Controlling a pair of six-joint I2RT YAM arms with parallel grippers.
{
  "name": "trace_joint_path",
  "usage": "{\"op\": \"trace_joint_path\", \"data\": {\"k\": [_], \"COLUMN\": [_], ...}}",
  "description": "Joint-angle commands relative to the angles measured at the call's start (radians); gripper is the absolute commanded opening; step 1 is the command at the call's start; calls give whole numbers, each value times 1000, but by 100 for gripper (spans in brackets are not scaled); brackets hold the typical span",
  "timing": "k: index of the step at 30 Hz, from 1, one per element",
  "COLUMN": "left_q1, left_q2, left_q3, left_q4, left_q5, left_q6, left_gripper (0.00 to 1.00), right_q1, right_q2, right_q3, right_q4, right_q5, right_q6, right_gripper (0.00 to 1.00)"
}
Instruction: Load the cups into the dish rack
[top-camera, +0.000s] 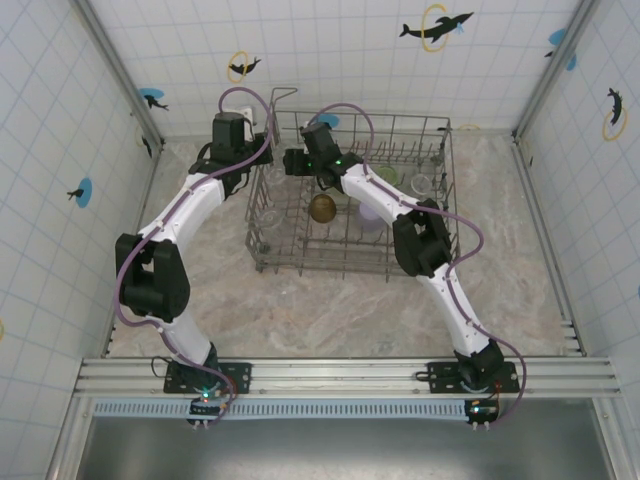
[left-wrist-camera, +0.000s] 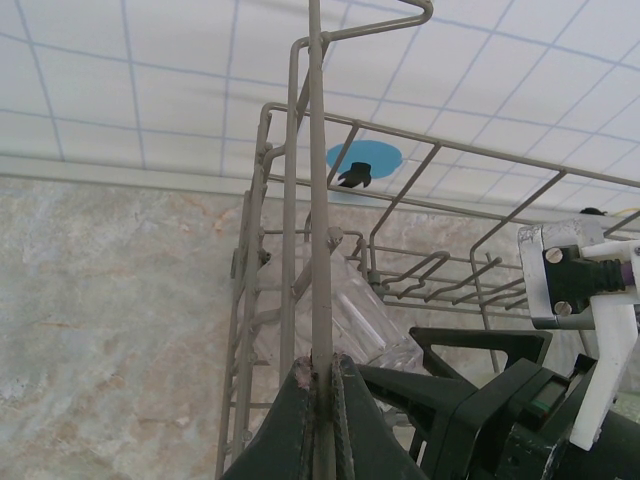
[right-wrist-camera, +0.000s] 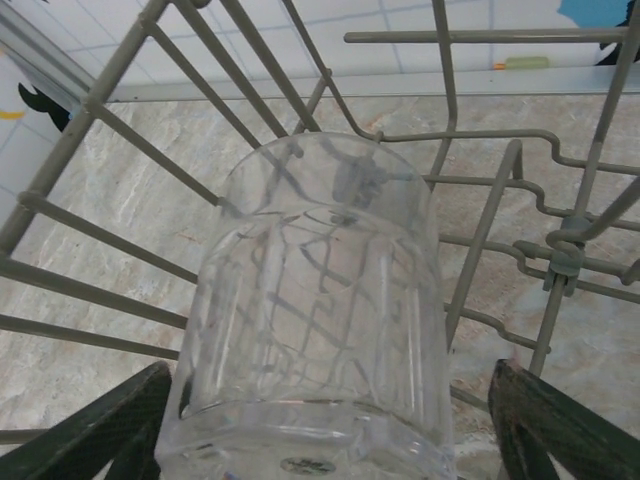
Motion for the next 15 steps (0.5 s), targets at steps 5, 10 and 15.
{"op": "trace_joint_path", "data": {"k": [5,10,15], "left_q1": [-79,-79,-79], "left_q2": [33,35,30], "left_q3": [-20,-17,-20], "left_q4": [-41,-40,-41], "left_q5": [172,175,170], "left_q6": [32,32,32], "left_gripper": [0,4,9], "right_q1": [62,61,62], "right_q2": [38,31,1], "right_q3": [6,6,6], "right_q4": [-81,-53,-11], "right_q5": [-124,-164,-190], "right_q6": [-16,-3,2], "right_gripper": [68,51,45]}}
